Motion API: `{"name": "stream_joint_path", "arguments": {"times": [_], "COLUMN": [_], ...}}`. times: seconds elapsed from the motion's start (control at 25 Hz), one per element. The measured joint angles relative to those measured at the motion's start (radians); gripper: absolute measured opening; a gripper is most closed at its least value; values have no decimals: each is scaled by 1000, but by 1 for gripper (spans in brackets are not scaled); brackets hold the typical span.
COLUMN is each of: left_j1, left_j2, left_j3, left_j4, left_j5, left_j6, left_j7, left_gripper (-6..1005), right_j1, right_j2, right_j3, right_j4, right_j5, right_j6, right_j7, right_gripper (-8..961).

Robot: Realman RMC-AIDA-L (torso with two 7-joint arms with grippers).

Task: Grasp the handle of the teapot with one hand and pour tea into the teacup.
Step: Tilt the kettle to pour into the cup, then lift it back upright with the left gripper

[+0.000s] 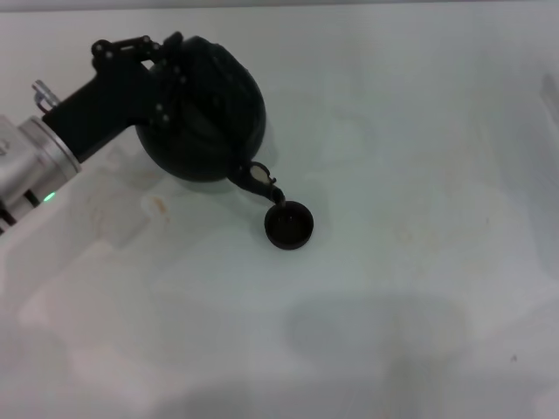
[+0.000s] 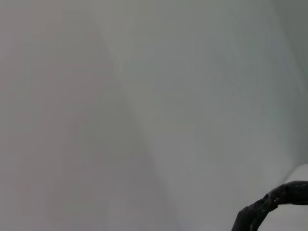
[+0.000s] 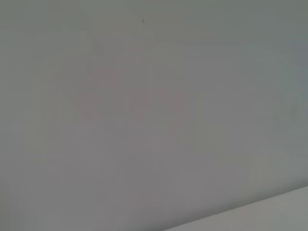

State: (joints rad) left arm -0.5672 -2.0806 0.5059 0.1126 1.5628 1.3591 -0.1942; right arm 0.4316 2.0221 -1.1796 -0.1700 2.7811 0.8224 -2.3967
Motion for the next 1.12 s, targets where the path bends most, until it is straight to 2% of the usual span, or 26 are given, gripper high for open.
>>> {"name": "stream_joint_path", "arguments": {"times": [0.4, 1.12], "left_j1": [-8, -29], "left_j2": [-1, 0], "left_j3": [36, 37], "left_j4": [-19, -13], "left_j5": [-2, -7], "left_j6": [-2, -2], "left_j7": [59, 104], "left_gripper": [137, 133], "right_j1": [3, 4], "right_j2": [1, 1], "right_j3": [1, 5], "right_j4": [0, 1], "right_j5": [0, 0], "right_j6": [-4, -3], "right_j7": [8, 10], "right_gripper": [830, 830]}}
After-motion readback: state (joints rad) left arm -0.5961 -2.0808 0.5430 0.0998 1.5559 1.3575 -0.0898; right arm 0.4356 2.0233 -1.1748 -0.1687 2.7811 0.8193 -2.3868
